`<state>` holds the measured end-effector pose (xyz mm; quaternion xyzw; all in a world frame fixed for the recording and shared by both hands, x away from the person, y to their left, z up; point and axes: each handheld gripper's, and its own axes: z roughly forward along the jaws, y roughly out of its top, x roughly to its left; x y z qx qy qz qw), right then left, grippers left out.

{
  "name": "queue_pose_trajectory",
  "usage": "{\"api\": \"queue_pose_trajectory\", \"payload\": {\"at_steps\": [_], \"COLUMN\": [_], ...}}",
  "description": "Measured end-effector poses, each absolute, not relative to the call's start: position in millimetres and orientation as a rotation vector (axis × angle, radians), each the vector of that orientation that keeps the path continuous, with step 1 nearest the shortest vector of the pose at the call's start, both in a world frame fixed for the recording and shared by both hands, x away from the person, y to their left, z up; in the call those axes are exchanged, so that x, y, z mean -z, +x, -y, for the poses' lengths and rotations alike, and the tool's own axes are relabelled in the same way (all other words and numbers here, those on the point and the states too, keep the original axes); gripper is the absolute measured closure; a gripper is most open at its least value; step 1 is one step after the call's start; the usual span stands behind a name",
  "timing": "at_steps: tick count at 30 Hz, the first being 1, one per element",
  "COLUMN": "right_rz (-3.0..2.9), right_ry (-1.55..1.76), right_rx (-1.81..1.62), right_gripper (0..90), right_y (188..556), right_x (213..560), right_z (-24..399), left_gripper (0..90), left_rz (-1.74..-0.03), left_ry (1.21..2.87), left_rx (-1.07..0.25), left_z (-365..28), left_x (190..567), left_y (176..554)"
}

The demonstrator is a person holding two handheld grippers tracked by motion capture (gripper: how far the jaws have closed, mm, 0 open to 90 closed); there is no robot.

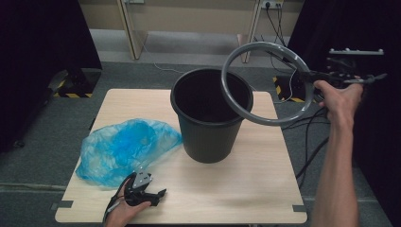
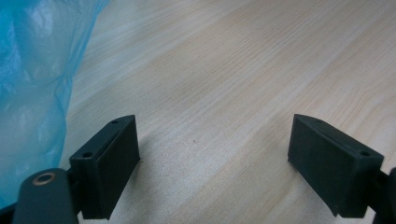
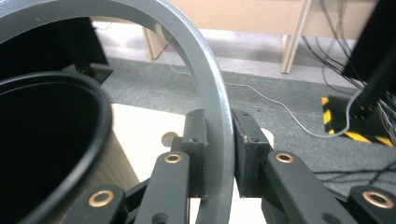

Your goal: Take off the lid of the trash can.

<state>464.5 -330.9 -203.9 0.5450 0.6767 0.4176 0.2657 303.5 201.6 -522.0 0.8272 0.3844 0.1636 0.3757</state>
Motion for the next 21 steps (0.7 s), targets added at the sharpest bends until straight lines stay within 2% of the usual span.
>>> {"api": "queue_pose_trajectory", "payload": {"at_steps": [13, 21], "right_rz": [-1.685, -1.638], "right_ry": [1.654, 1.746], "right_rx": [-1.046, -0.988], "right_gripper": [77.3, 77.2], "right_y": [436.8, 434.7], "right_x": [237.7, 287.5], "right_z": [416.1, 437.7], "left_gripper": [15.3, 15.3], "left_rz": [-0.987, -0.987], "left_ry": [2.116, 2.116], "left_rx": [-0.420, -0.420], "left_z": [-201.7, -201.7], "left_x": [522.0, 522.0], "left_y": [303.5, 303.5]}}
